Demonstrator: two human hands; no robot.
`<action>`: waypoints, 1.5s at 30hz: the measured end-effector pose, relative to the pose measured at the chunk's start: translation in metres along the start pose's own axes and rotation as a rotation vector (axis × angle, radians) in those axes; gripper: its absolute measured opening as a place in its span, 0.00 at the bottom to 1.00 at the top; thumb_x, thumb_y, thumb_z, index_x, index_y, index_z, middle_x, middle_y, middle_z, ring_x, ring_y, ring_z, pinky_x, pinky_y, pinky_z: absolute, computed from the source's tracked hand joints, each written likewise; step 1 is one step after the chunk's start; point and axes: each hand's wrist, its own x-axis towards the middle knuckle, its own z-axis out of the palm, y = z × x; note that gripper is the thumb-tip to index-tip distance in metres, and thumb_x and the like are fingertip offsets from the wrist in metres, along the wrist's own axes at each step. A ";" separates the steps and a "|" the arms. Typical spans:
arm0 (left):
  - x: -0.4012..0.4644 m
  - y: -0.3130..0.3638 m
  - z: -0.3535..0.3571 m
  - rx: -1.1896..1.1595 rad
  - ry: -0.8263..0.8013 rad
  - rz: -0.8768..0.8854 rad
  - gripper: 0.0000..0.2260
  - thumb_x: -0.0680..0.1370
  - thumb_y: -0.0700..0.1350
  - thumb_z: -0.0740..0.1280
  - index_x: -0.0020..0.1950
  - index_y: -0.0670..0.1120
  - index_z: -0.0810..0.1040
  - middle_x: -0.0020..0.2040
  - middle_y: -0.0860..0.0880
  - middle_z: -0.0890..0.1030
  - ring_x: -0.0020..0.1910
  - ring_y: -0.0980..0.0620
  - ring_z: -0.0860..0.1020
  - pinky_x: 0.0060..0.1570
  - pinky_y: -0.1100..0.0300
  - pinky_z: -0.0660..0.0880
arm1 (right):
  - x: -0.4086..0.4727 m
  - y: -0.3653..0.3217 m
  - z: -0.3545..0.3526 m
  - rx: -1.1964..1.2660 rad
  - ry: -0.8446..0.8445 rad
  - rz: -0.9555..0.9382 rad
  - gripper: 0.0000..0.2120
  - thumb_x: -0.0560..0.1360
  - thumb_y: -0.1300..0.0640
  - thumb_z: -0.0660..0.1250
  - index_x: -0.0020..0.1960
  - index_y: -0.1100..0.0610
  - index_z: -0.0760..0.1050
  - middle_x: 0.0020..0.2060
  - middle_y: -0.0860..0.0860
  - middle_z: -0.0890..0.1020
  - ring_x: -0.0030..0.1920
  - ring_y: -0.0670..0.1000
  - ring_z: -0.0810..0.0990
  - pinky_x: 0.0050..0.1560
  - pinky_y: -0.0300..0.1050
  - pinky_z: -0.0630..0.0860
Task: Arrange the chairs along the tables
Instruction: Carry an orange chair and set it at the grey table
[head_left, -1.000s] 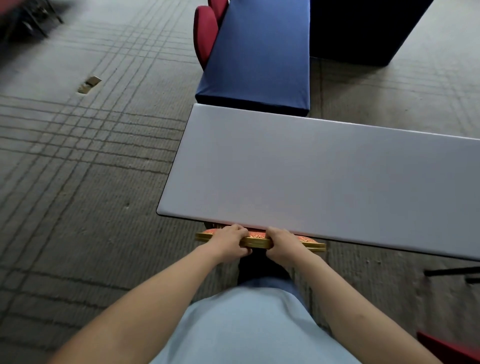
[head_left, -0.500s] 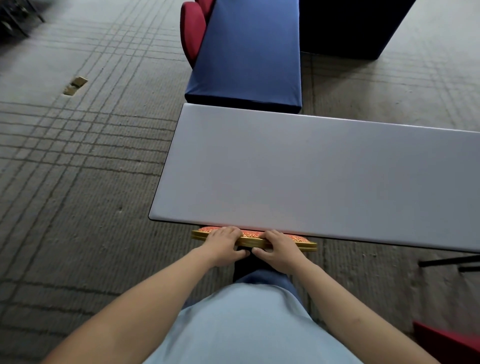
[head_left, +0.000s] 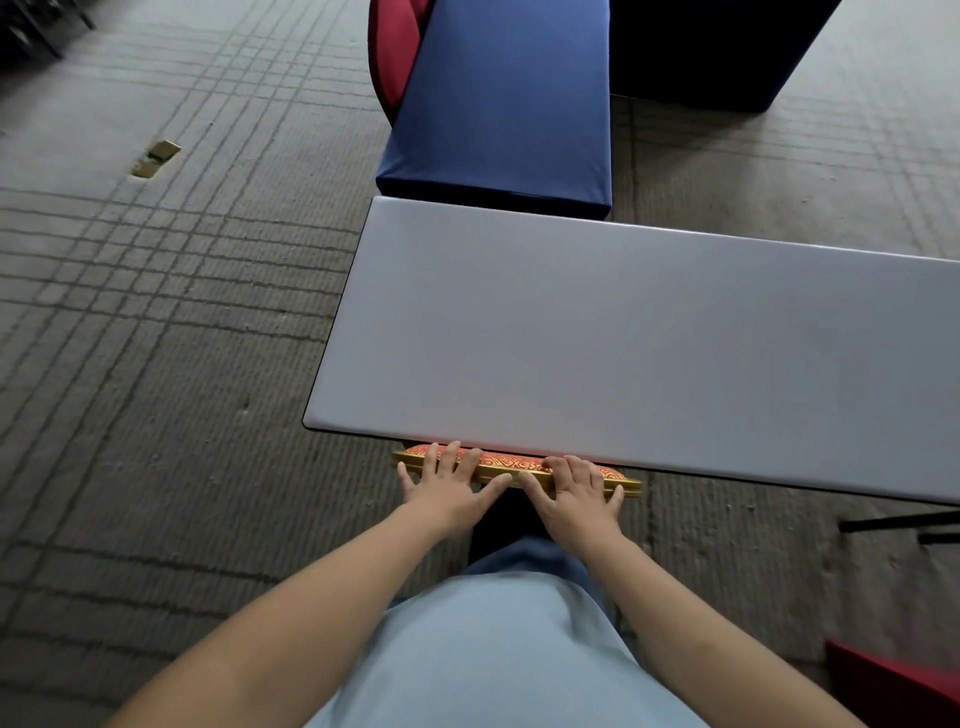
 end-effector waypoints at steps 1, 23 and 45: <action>0.000 0.001 0.000 -0.010 0.000 -0.015 0.41 0.72 0.78 0.39 0.80 0.60 0.47 0.82 0.53 0.42 0.80 0.47 0.36 0.71 0.31 0.33 | 0.000 -0.001 0.000 -0.004 -0.002 0.001 0.32 0.78 0.27 0.46 0.76 0.41 0.58 0.79 0.47 0.56 0.80 0.53 0.46 0.75 0.72 0.38; 0.019 0.000 0.013 -0.015 -0.009 0.006 0.43 0.71 0.79 0.37 0.81 0.57 0.47 0.82 0.51 0.43 0.79 0.46 0.33 0.74 0.37 0.33 | 0.014 0.009 0.001 -0.023 -0.113 0.011 0.34 0.74 0.22 0.42 0.76 0.36 0.50 0.79 0.47 0.51 0.80 0.55 0.42 0.72 0.76 0.35; -0.129 0.200 0.151 0.222 0.143 0.606 0.31 0.80 0.63 0.58 0.80 0.59 0.51 0.82 0.51 0.45 0.80 0.48 0.39 0.77 0.43 0.39 | -0.217 0.210 0.029 0.287 0.151 0.332 0.39 0.76 0.33 0.64 0.80 0.44 0.54 0.81 0.55 0.53 0.81 0.55 0.51 0.79 0.55 0.52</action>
